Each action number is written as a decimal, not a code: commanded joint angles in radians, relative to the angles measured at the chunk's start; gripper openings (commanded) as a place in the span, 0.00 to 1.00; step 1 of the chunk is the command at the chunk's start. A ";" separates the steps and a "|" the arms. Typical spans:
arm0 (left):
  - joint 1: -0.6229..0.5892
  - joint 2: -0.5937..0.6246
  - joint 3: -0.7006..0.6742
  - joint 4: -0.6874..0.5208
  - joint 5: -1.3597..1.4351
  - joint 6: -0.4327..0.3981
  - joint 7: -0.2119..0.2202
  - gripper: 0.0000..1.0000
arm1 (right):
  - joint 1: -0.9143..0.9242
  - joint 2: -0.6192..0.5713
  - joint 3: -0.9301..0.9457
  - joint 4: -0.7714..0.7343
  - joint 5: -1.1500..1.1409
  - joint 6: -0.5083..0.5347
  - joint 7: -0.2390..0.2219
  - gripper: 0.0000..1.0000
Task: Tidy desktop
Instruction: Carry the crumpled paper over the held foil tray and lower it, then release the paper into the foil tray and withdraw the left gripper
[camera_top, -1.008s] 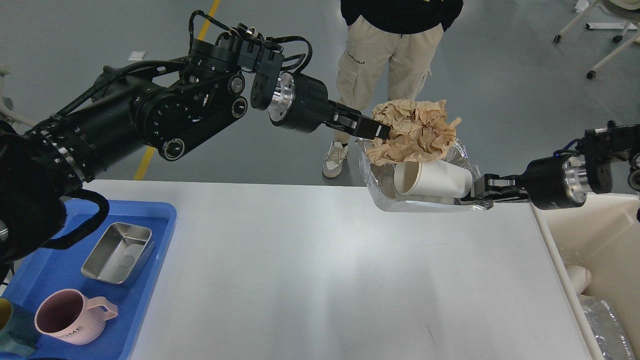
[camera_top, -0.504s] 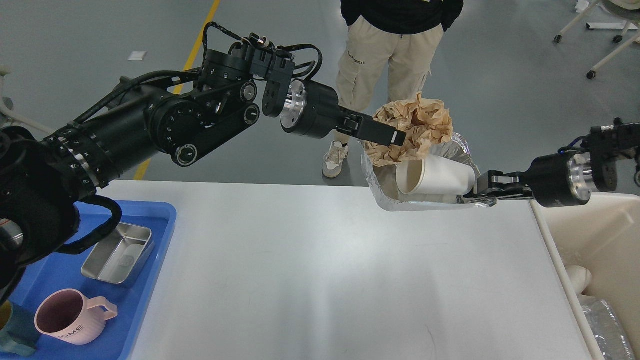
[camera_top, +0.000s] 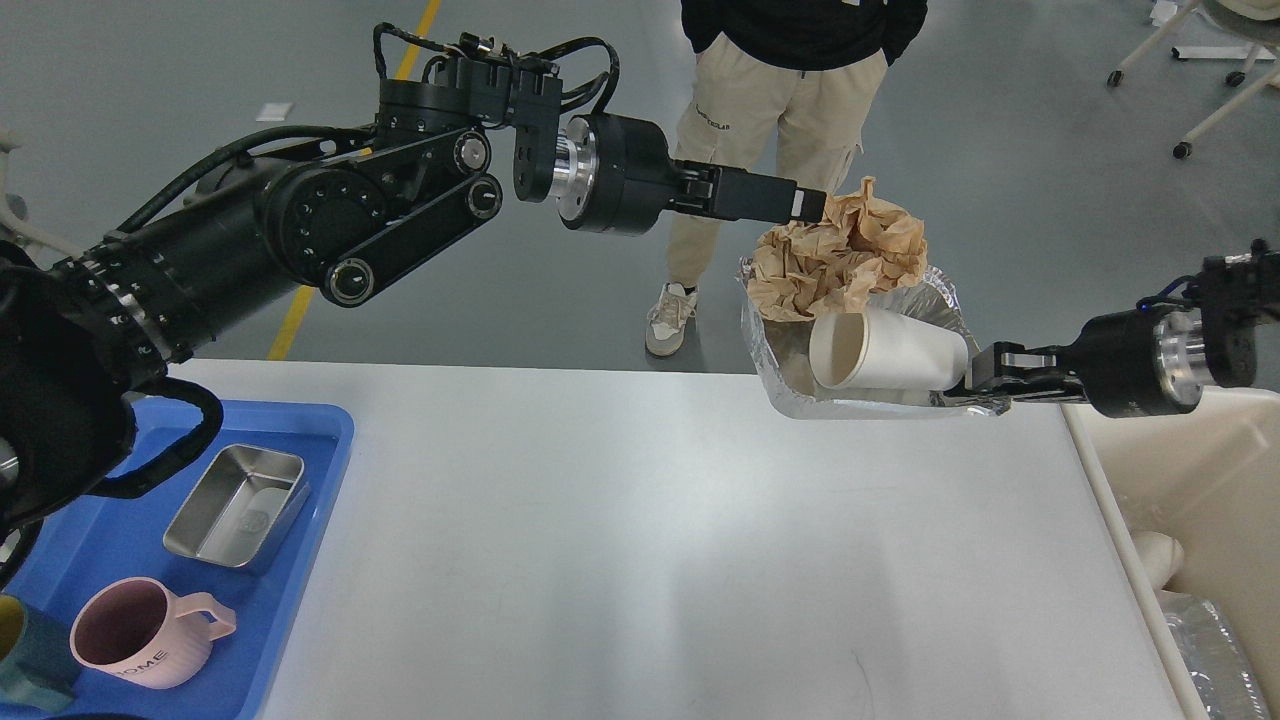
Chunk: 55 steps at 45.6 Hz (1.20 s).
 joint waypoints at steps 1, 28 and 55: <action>-0.011 -0.011 -0.002 -0.004 -0.015 0.003 0.000 0.97 | 0.001 -0.006 0.004 -0.001 0.001 0.000 0.000 0.00; 0.220 0.324 -0.174 -0.137 -0.208 0.066 0.089 0.97 | -0.005 -0.023 0.001 -0.004 0.006 0.000 0.000 0.00; 1.132 0.305 -1.252 -0.373 -0.456 -0.006 0.071 0.97 | -0.051 -0.029 -0.001 -0.008 0.008 -0.001 0.000 0.00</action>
